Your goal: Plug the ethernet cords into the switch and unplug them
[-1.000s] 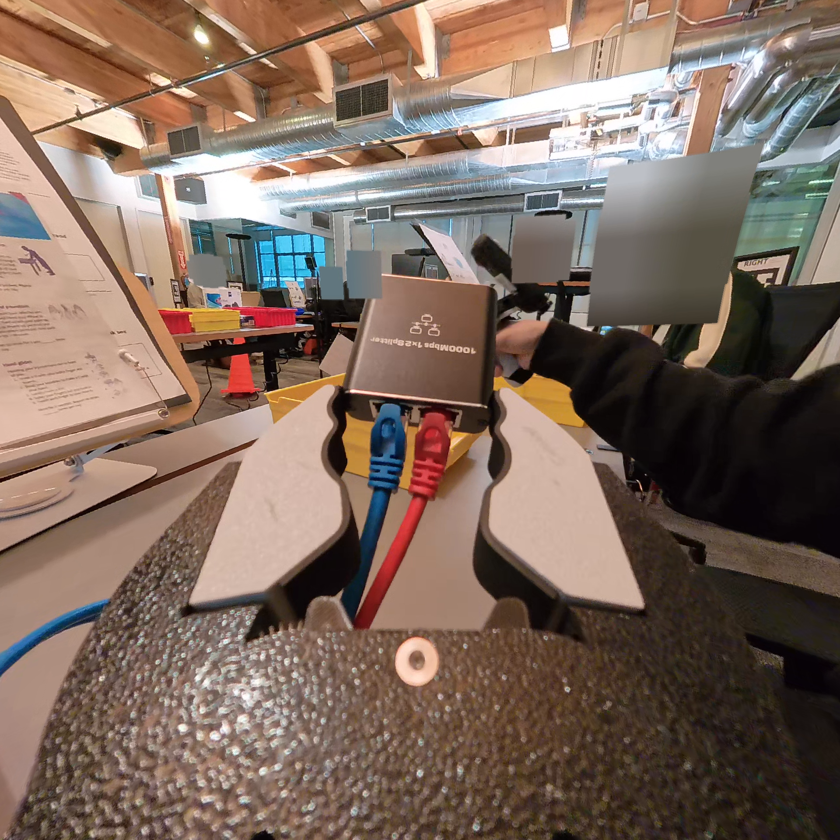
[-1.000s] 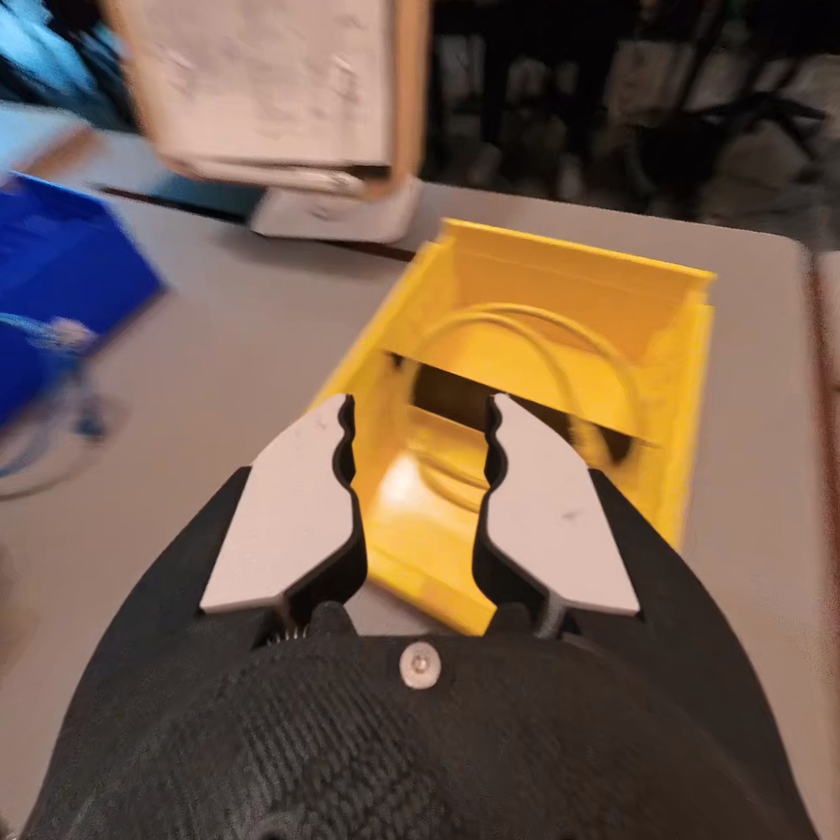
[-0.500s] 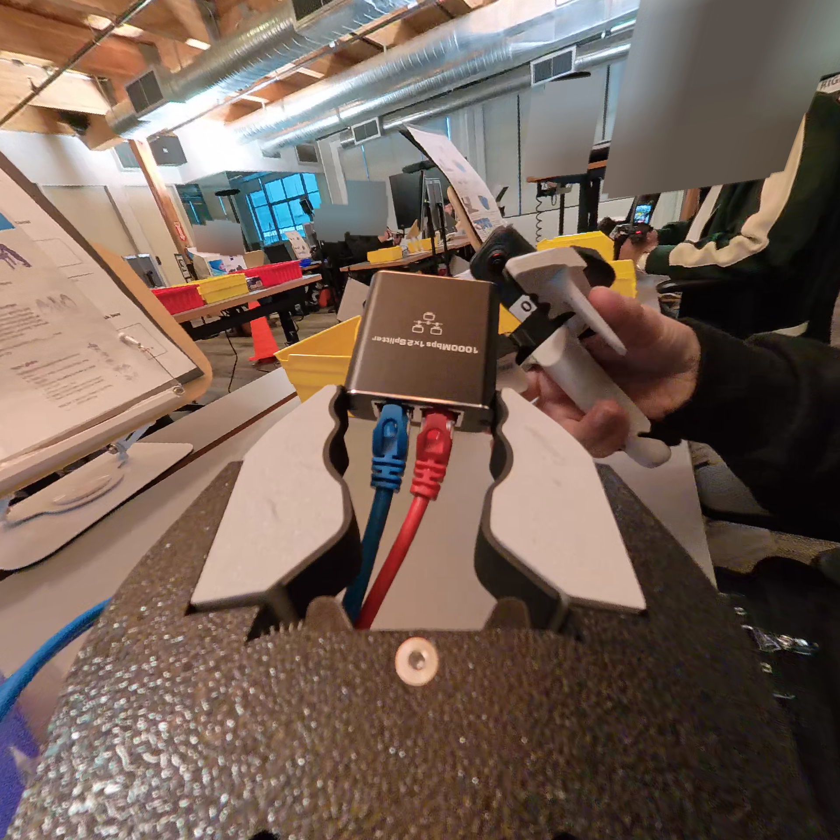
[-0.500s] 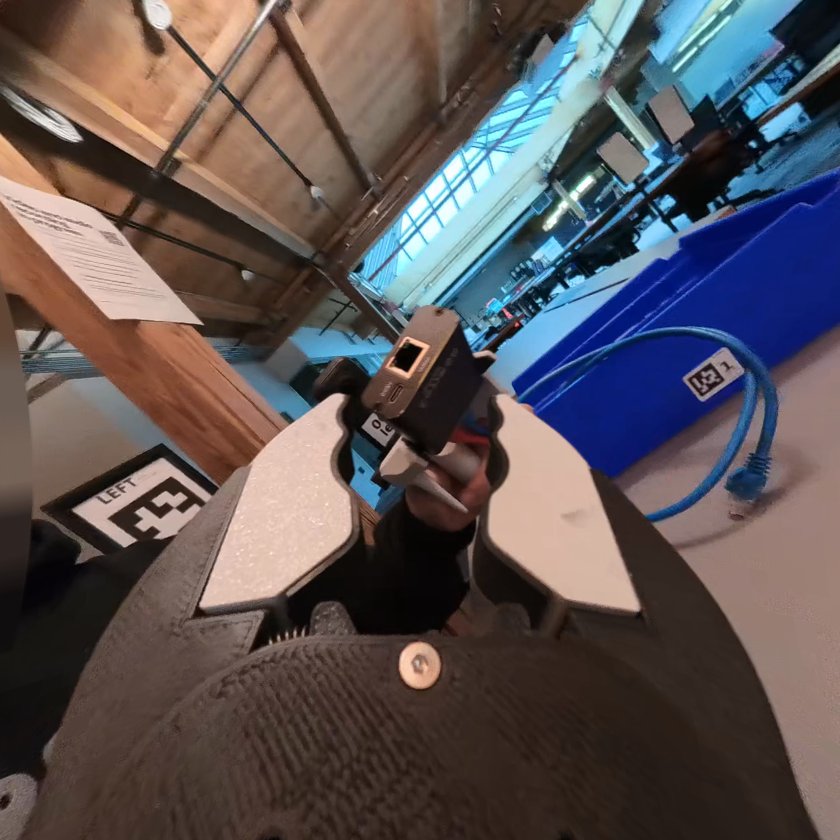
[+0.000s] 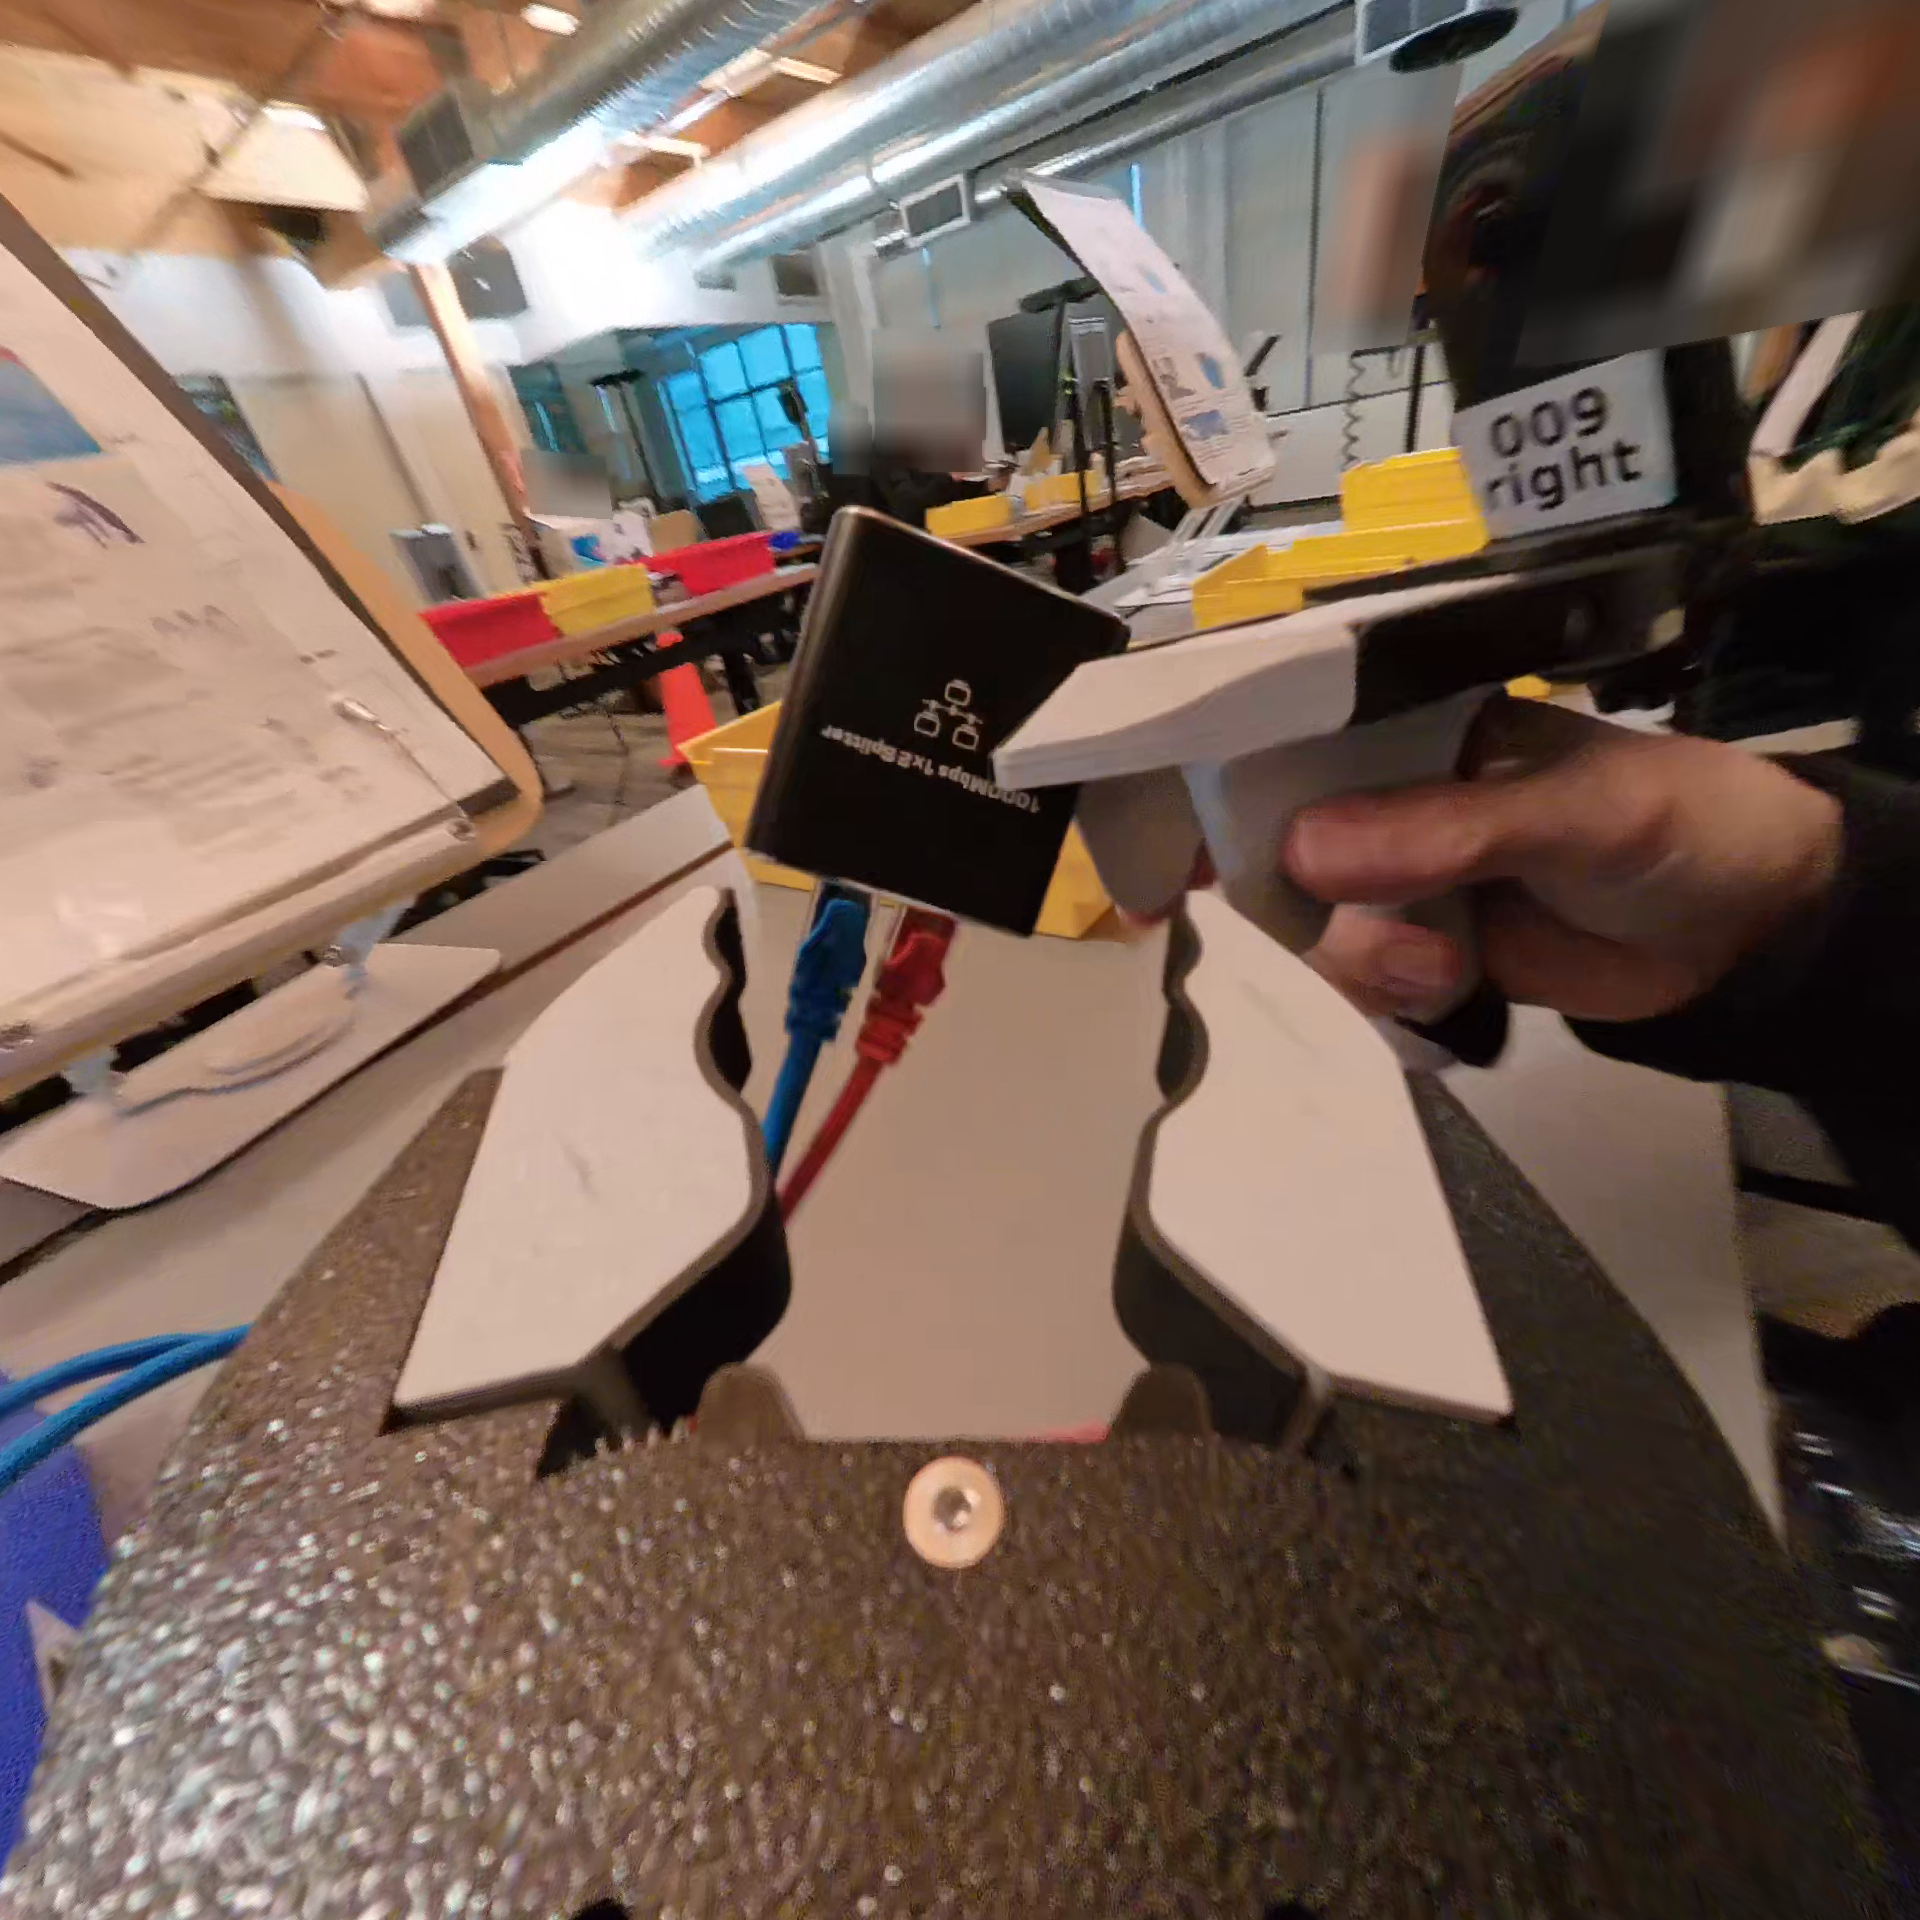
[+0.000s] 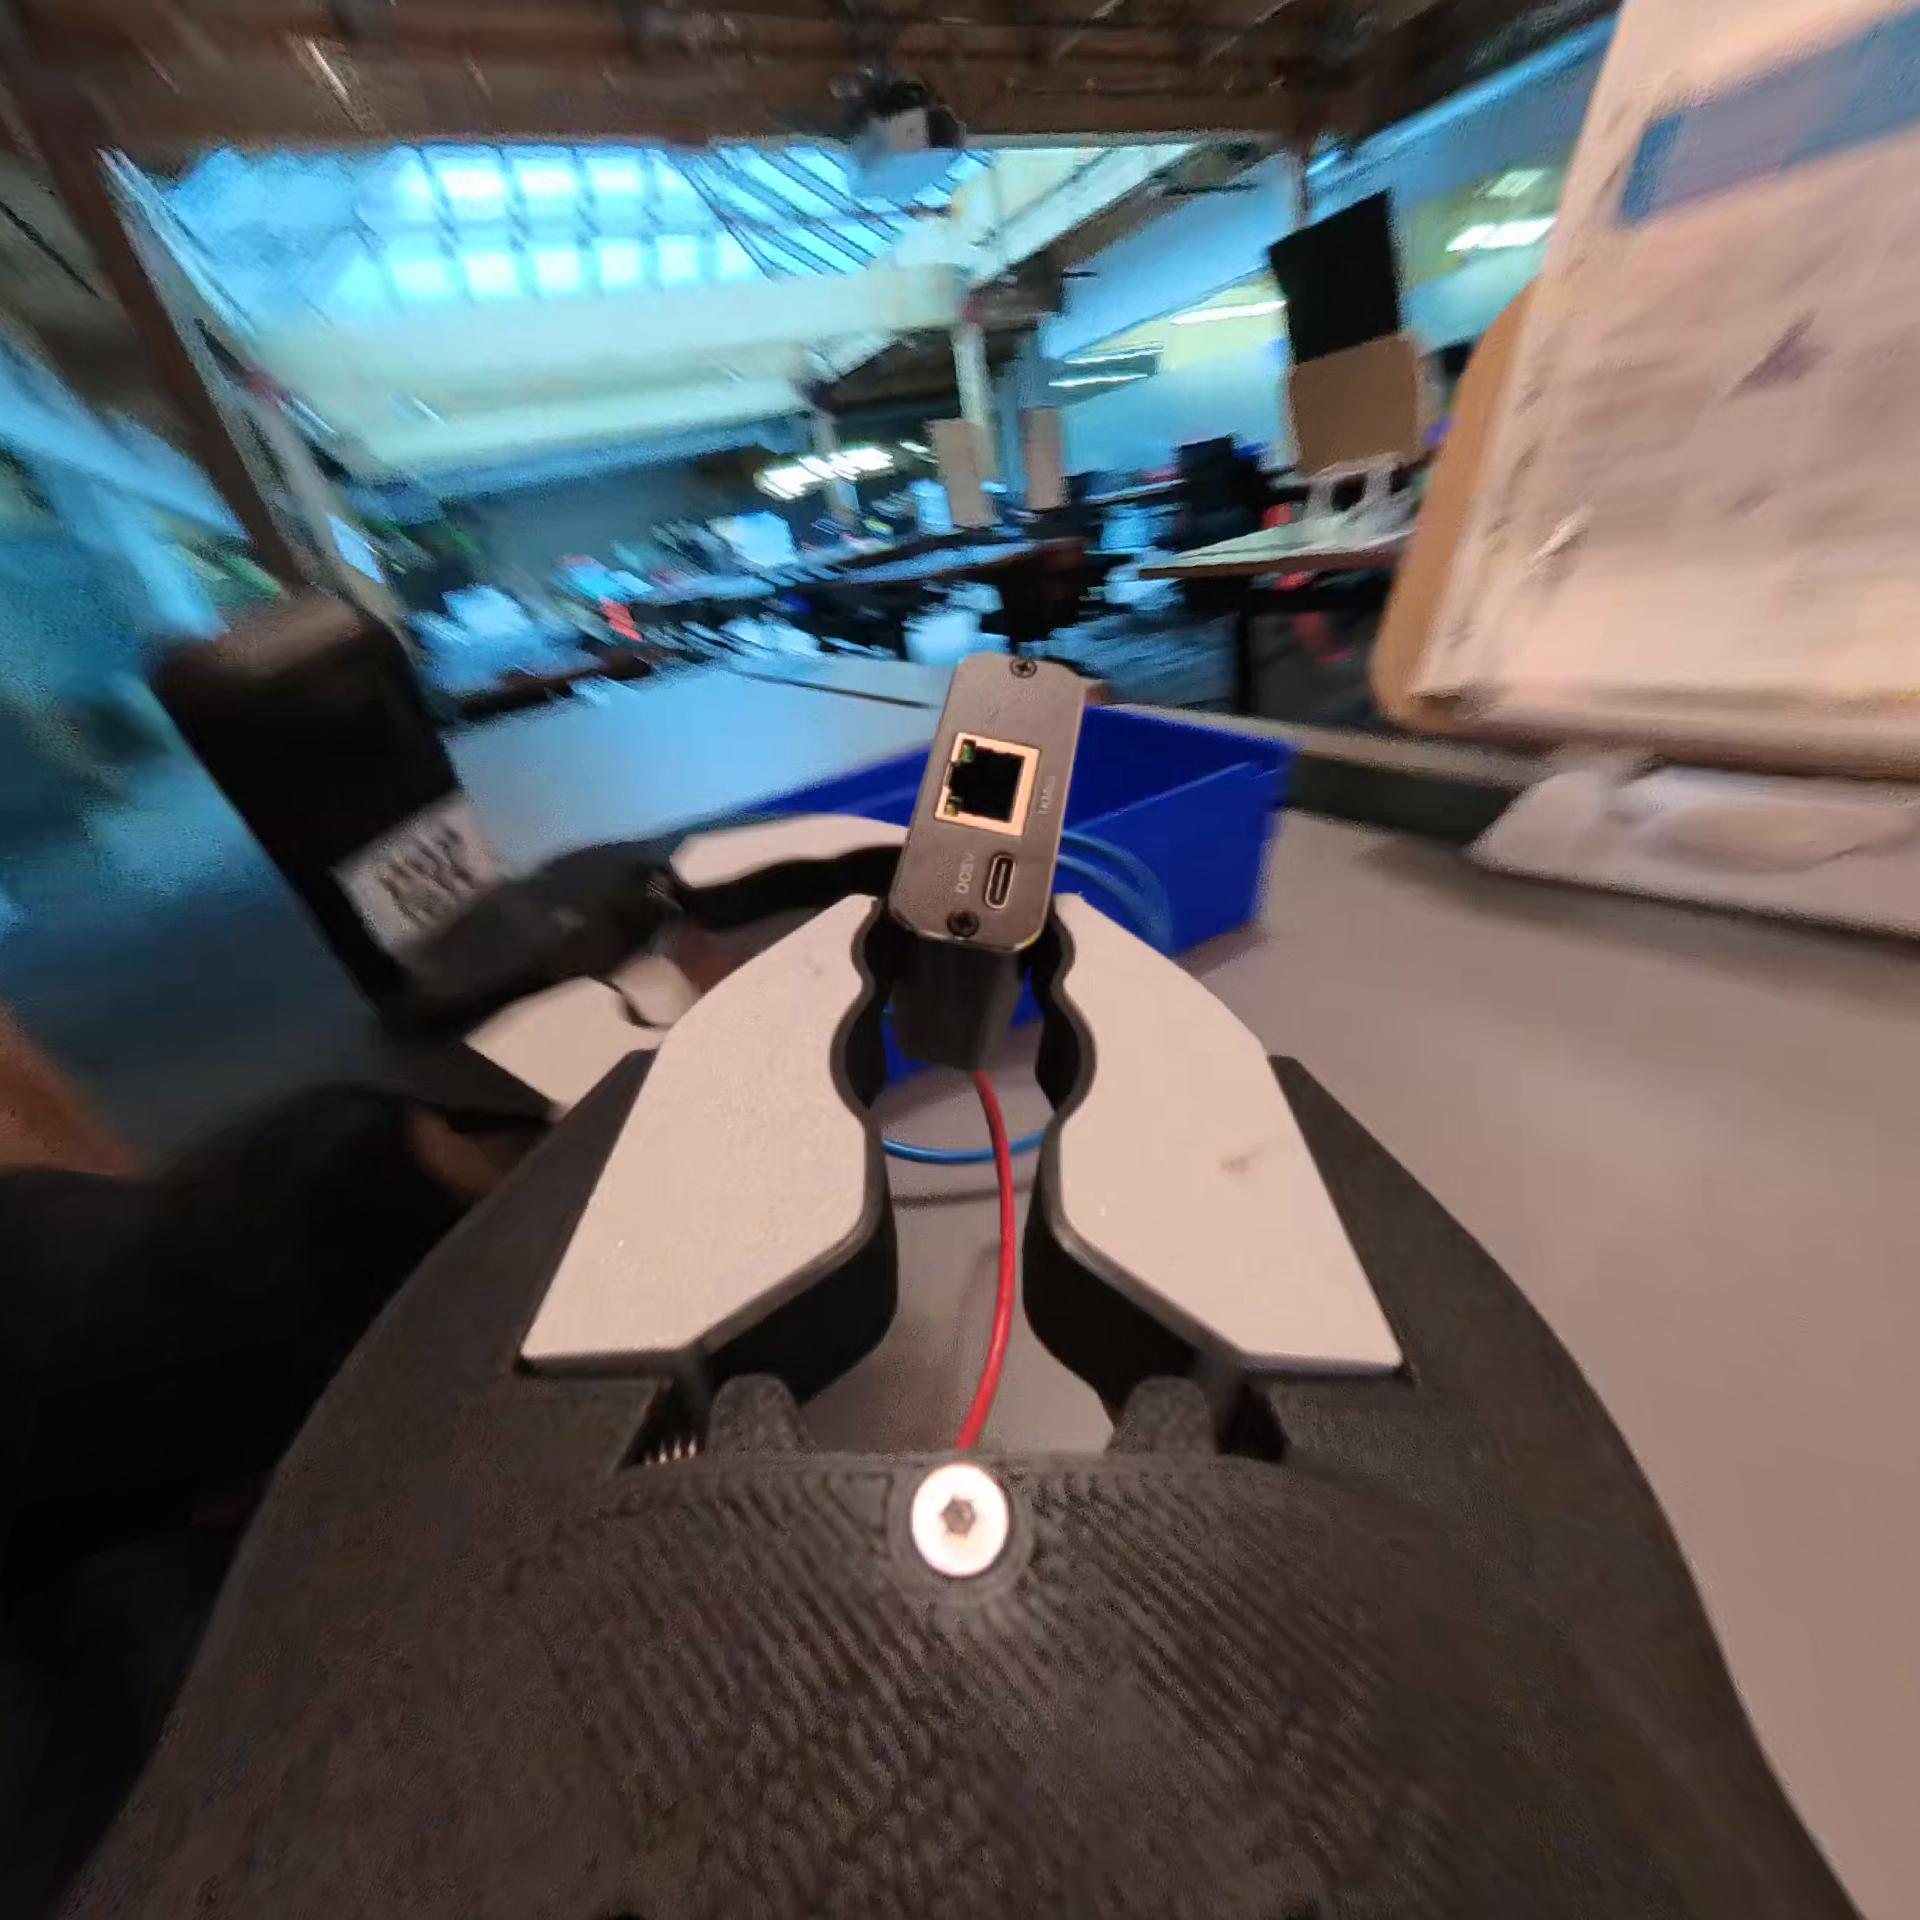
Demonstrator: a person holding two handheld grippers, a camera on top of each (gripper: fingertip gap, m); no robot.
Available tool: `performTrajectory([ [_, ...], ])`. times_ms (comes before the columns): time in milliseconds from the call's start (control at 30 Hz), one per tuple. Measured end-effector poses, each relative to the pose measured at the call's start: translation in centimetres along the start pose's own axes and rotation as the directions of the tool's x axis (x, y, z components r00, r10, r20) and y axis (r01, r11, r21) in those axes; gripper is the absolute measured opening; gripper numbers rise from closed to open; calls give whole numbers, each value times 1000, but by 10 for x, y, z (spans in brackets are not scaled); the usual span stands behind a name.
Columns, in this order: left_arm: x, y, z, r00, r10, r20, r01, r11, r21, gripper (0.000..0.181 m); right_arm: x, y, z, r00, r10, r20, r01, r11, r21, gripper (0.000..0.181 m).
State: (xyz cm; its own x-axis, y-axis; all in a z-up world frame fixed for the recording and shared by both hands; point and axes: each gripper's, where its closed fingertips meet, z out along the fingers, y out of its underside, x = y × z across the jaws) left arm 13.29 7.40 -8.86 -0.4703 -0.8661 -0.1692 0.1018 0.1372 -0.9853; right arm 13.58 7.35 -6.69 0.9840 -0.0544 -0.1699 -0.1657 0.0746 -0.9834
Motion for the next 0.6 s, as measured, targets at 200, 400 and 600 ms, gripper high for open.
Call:
performTrajectory([
  [200, 0, -35, -15, 999, 32, 27, -31, 999, -7, 82, -7, 0, 1, 636, -738, -228, 698, 675, -240, 25],
  [400, -2, -15, -15, 984, 136, 111, -108, 967, -231, 74, -26, 14, 16, 328, -915, -235, 840, 397, -371, 25],
  [600, 1, -30, -18, 958, 245, 150, -209, 954, -216, 66, -30, 5, 13, 303, -910, -282, 859, 389, -332, 24],
])
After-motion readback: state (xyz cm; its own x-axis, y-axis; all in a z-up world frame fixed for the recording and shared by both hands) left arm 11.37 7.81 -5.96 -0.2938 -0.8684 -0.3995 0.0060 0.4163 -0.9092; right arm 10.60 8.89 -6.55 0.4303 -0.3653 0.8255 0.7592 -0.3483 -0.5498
